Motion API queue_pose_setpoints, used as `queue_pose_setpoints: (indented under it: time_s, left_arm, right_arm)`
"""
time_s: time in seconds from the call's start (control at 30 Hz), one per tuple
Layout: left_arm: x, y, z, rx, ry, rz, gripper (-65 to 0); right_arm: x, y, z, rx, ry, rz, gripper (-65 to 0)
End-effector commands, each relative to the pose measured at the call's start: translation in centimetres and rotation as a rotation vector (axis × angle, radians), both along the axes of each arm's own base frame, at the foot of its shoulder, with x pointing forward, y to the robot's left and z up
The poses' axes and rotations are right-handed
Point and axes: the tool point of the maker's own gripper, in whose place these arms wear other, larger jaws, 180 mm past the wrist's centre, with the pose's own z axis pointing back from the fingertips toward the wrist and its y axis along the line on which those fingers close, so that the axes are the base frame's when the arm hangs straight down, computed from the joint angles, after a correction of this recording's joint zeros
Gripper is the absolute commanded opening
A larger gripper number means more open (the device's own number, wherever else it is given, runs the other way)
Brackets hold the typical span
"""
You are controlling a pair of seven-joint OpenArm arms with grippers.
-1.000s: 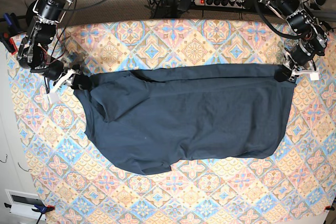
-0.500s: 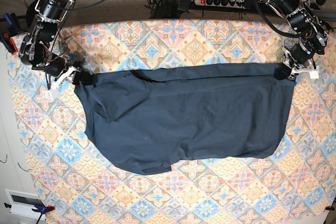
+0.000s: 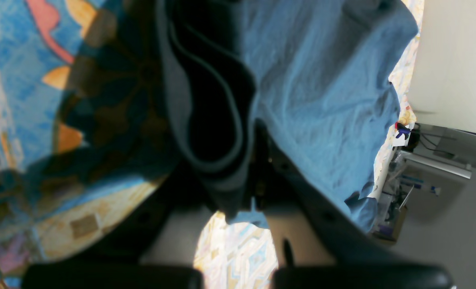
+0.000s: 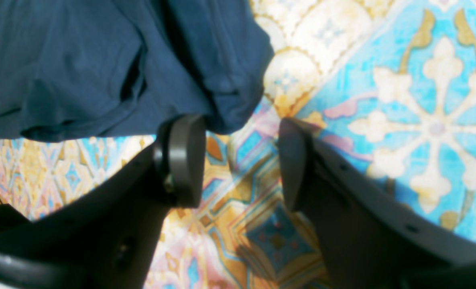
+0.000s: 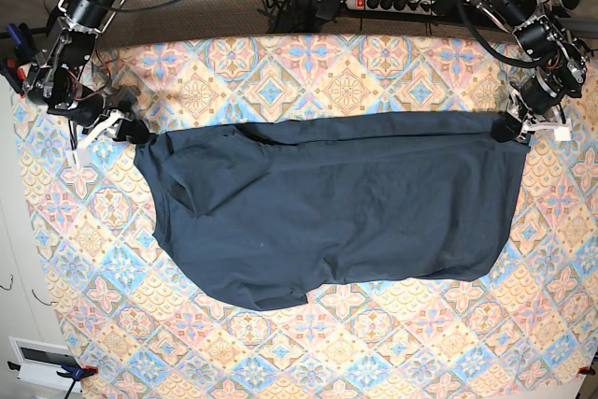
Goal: Layout the t-shirt on the table in an organized manner, then fold the t-shirt properly
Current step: 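Drag the folded edge with both grippers back toward the robot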
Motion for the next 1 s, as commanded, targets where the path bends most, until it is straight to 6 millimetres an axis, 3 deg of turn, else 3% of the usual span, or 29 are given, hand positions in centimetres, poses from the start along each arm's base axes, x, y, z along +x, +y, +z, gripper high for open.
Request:
queue_pose_setpoints:
  time_s: [0.0, 0.13, 0.33, 0.5, 0.87, 0.97]
  left_arm:
    - [0.9, 1.1, 1.5, 0.028, -0.045, 0.004, -65.0]
    - [0.4, 1.1, 1.2, 0.028, -0.033, 0.003, -65.0]
    - [0.3, 1.1, 1.2, 0.029, -0.032, 0.002, -65.0]
    - [0.2, 1.1, 1.1, 0.029, -0.030, 0.002, -65.0]
    - [-0.4, 1.1, 0.8, 0.029, -0.015, 0.002, -65.0]
    - [-0.6, 1.1, 0.6, 0.029, -0.010, 0.002, -65.0]
  right_arm:
    - [0.5, -0.9, 0.9, -0.028, -0.021, 0.001, -36.1]
    - [0.6, -0.8, 0.9, -0.022, -0.026, -0.001, -36.1]
    - [0.7, 1.3, 0.3, 0.033, -0.030, -0.003, -36.1]
    - [3.6, 2.1, 2.1, 0.052, -0.100, 0.000, -36.1]
    - [4.2, 2.4, 2.4, 0.058, -0.115, 0.000, -36.5]
    - [5.4, 3.1, 3.3, 0.075, -0.148, 0.000, -38.2]
